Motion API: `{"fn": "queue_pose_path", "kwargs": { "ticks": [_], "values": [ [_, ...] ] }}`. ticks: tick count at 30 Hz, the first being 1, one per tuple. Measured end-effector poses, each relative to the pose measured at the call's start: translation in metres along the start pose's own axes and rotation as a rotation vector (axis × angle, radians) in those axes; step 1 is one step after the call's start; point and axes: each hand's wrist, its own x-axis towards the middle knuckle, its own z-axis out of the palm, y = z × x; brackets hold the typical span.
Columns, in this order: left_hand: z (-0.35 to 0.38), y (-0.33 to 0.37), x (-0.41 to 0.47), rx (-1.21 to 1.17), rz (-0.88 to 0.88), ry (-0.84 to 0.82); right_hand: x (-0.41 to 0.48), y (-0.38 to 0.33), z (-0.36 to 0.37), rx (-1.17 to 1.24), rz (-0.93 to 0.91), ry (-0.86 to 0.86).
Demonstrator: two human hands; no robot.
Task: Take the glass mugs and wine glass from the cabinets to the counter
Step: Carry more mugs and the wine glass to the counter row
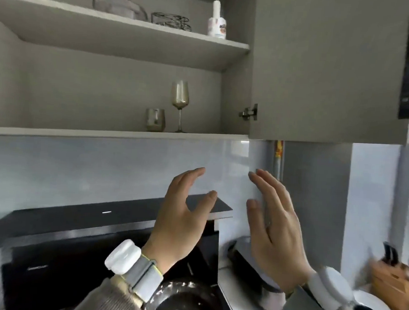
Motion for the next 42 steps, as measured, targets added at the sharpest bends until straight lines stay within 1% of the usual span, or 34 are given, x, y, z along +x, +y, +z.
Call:
{"fn": "queue_pose_path", "kwargs": {
  "ticks": [3,7,10,14,18,21,23,24,25,26,28,31,35,37,39,42],
  "values": [
    [-0.011,-0.020,0.029,0.077,-0.019,0.051,0.018,0.018,0.044,0.064,-0.004,-0.043],
    [-0.021,-0.041,0.071,0.157,0.005,0.148,0.056,0.046,0.096,0.150,-0.043,-0.074],
    [-0.027,-0.048,0.093,0.169,0.001,0.173,0.079,0.057,0.117,0.186,-0.065,-0.078],
    [-0.033,-0.066,0.140,0.184,0.021,0.245,0.121,0.083,0.157,0.261,-0.114,-0.082],
    [-0.037,-0.073,0.178,0.251,0.117,0.334,0.149,0.098,0.181,0.313,-0.138,-0.078],
    [-0.043,-0.078,0.207,0.290,0.138,0.405,0.163,0.105,0.188,0.336,-0.147,-0.068],
    [-0.050,-0.078,0.223,0.358,0.133,0.430,0.176,0.104,0.190,0.333,-0.136,-0.050],
    [-0.053,-0.080,0.228,0.401,0.112,0.435,0.178,0.101,0.187,0.336,-0.113,-0.066],
    [-0.056,-0.102,0.264,0.449,0.082,0.480,0.204,0.114,0.214,0.346,-0.113,-0.084],
    [-0.060,-0.108,0.279,0.482,0.065,0.496,0.216,0.116,0.219,0.353,-0.085,-0.110],
    [-0.067,-0.108,0.294,0.552,0.025,0.513,0.233,0.113,0.220,0.338,0.006,-0.161],
    [-0.074,-0.111,0.317,0.605,-0.062,0.515,0.250,0.114,0.217,0.311,0.084,-0.230],
    [-0.077,-0.118,0.353,0.497,-0.220,0.488,0.282,0.120,0.234,0.278,0.248,-0.313],
    [-0.078,-0.124,0.368,0.455,-0.270,0.489,0.297,0.123,0.247,0.269,0.314,-0.342],
    [-0.079,-0.131,0.379,0.384,-0.311,0.472,0.312,0.123,0.258,0.264,0.386,-0.334],
    [-0.084,-0.143,0.391,0.234,-0.351,0.450,0.331,0.123,0.276,0.253,0.428,-0.364]
  ]
}}
